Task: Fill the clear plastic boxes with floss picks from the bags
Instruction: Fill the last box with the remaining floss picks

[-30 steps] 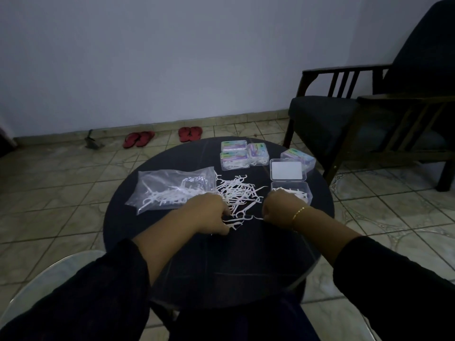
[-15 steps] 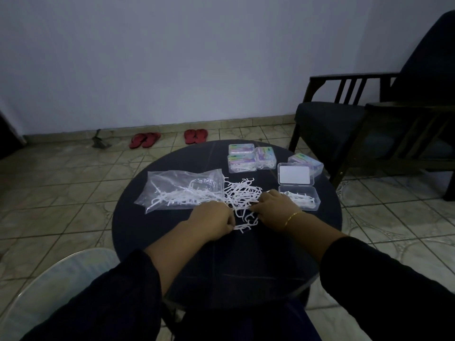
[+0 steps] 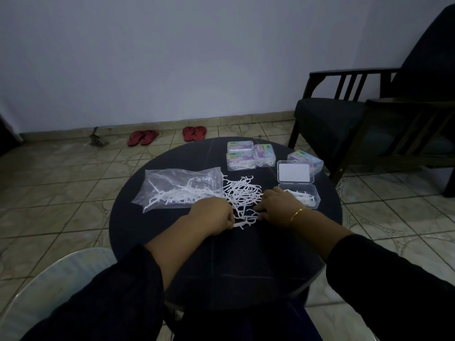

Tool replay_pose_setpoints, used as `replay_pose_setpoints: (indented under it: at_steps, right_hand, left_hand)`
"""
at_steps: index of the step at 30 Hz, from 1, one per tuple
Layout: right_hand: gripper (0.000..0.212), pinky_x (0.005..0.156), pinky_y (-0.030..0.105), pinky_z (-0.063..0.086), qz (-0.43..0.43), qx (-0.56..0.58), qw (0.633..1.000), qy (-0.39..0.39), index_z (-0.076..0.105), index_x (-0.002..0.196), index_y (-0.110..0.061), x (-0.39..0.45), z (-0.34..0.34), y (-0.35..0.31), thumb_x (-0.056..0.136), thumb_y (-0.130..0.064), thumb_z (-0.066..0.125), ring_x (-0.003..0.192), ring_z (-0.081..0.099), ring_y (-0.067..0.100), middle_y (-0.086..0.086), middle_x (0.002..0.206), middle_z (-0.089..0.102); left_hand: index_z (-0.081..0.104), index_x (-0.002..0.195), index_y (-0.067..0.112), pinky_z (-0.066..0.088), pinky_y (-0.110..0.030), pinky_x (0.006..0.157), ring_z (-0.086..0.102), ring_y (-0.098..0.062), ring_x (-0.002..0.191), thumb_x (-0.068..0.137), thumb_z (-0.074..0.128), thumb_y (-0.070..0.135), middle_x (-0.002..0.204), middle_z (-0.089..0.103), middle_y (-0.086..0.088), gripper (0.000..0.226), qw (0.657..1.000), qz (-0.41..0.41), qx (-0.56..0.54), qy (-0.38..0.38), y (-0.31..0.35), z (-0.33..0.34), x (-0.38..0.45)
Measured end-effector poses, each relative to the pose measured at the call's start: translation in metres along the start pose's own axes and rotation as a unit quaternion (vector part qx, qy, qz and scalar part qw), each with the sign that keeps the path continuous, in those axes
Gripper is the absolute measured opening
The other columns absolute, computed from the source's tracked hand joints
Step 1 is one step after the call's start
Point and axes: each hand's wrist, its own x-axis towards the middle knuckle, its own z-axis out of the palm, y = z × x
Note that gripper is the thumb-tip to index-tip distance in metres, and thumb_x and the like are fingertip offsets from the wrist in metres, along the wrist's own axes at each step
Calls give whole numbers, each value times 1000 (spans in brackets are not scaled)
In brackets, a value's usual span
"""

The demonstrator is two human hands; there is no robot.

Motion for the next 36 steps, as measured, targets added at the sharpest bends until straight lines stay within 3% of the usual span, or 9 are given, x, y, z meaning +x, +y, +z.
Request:
replay_pose_setpoints:
  at_steps: [3, 8, 15, 24, 28, 32, 36]
  right_hand:
    - [32, 94, 31, 37, -11, 0, 999, 36, 63, 122, -25, 2, 2, -2, 96, -36, 47, 117, 39, 22, 3, 126, 51]
    - [33, 94, 33, 38, 10, -9, 1000, 17, 65, 109, -13, 4, 4, -5, 92, -38, 51, 112, 43, 24, 8, 120, 54]
    - [38, 99, 34, 37, 6, -21, 1000, -7, 66, 105, -12, 0, 8, 1, 88, -43, 54, 113, 46, 25, 9, 118, 56]
    - [35, 97, 38, 41, 26, 1, 1000, -13, 67, 95, -12, -5, 6, 14, 86, -44, 56, 111, 46, 27, 10, 110, 53]
    - [32, 98, 40, 41, 23, 18, 1000, 5, 51, 64, -19, -9, -6, 22, 87, -42, 55, 102, 47, 25, -1, 78, 42]
    - [28, 92, 33, 42, 44, 42, 997, 43, 68, 91, -16, -12, -23, 40, 88, -41, 56, 103, 45, 21, 4, 100, 53]
    - [32, 94, 35, 42, 78, 45, 992, 86, 70, 88, -13, -13, -38, 67, 90, -40, 54, 97, 48, 19, 5, 95, 56]
  left_hand:
    - [73, 93, 25, 49, -29, 74, 62, -13, 91, 85, 64, 27, 96, 69, 8, 13, 1000, 4, 9, -2, 1, 0, 1]
    - [69, 86, 28, 50, -31, 75, 60, -14, 87, 78, 70, 30, 92, 67, 7, 9, 1000, 14, 11, -23, 4, -1, 2]
    - [63, 78, 26, 52, -34, 74, 59, -16, 81, 75, 70, 30, 86, 65, 4, 8, 998, 36, 39, -35, 5, 1, 2]
    - [65, 87, 25, 46, -28, 72, 57, -13, 80, 78, 69, 31, 86, 66, 7, 11, 998, 52, 33, -26, 7, -1, 3]
    - [64, 88, 28, 44, -27, 72, 55, -9, 79, 79, 68, 29, 81, 60, 12, 10, 998, 54, 17, -17, 8, -3, 6]
    - [68, 93, 30, 50, -28, 77, 60, -9, 85, 81, 67, 27, 90, 67, 12, 12, 998, 50, -16, -23, 10, -7, 13]
    - [71, 107, 28, 53, -33, 83, 65, -10, 87, 83, 66, 26, 96, 71, 10, 24, 998, 53, -28, -31, 14, -12, 22]
